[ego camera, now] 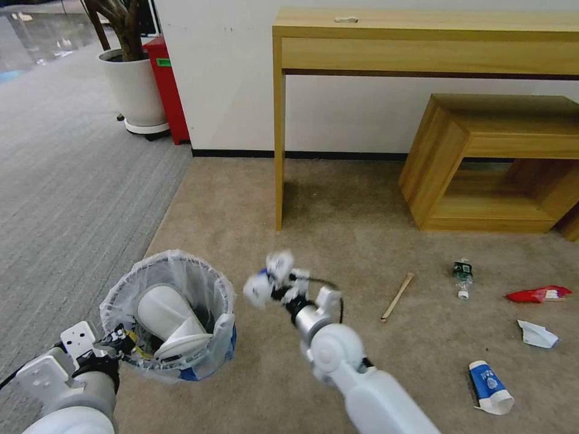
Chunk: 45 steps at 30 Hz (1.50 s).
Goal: Pick up the trash bin and place the garbage on the floor into it.
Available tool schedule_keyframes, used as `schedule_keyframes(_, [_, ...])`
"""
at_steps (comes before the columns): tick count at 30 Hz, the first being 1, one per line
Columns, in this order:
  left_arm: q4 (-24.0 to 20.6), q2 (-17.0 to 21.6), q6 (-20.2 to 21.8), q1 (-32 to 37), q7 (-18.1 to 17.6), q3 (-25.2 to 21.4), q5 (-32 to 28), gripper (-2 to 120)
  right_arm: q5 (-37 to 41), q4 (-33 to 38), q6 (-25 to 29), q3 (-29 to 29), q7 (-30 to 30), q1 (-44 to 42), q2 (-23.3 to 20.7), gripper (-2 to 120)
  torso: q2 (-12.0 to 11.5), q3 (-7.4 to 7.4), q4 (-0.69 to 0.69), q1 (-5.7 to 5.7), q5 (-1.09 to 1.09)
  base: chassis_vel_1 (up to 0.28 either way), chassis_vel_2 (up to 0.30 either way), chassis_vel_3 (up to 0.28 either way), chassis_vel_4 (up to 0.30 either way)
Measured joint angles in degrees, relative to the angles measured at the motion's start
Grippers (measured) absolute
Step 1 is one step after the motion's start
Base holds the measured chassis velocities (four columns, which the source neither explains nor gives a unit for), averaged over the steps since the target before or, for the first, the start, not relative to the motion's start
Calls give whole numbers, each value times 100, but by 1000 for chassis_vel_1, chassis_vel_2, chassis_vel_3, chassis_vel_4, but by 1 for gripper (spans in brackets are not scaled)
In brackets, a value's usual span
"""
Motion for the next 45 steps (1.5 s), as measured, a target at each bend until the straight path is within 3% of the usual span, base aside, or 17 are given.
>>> schedule_keyframes(2, [10,-3,0,8,0,19,5,1,-49,136,186,65,-351,15,-50,0,0,0,0,0,0,0,0,0,0])
schedule_keyframes(4, [16,-16,0,45,6,83,14,1,-126,235,745,139,-1337,59,-105,0,0,0,0,0,0,0,0,0,0])
schedule_keyframes(5, [16,-16,0,45,6,83,14,1,-126,235,745,139,-1337,59,-105,0,0,0,0,0,0,0,0,0,0])
schedule_keyframes(7, [16,-42,-4,98,73,161,82,1,-136,170,1396,87,-2404,100,-115,0,0,0,0,0,-1,0,0,0,0])
schedule_keyframes(8, [16,-42,-4,98,73,161,82,1,-136,170,1396,87,-2404,100,-115,0,0,0,0,0,-1,0,0,0,0])
schedule_keyframes(10, [28,-72,-31,165,144,279,247,1,-106,-108,1927,-114,-3509,160,-74,0,0,0,0,0,0,0,0,0,0])
schedule_keyframes(12, [37,-103,-49,215,202,376,369,1,-96,-353,2160,-270,-4206,244,-8,0,0,0,0,0,-2,0,0,0,0])
schedule_keyframes(16, [18,-144,-64,271,233,448,454,1,-178,-786,2257,-547,-4890,384,91,0,0,0,0,0,-2,0,0,0,0])
schedule_keyframes(26, [-25,-125,-72,432,239,437,446,1,-1081,-1222,2296,-724,-5028,489,144,2,0,0,0,0,-1,0,0,0,0])
schedule_keyframes(45, [-30,-89,-73,538,239,438,406,1,-1586,-1250,2281,-715,-4871,379,23,69,1,0,0,0,-1,0,0,0,0])
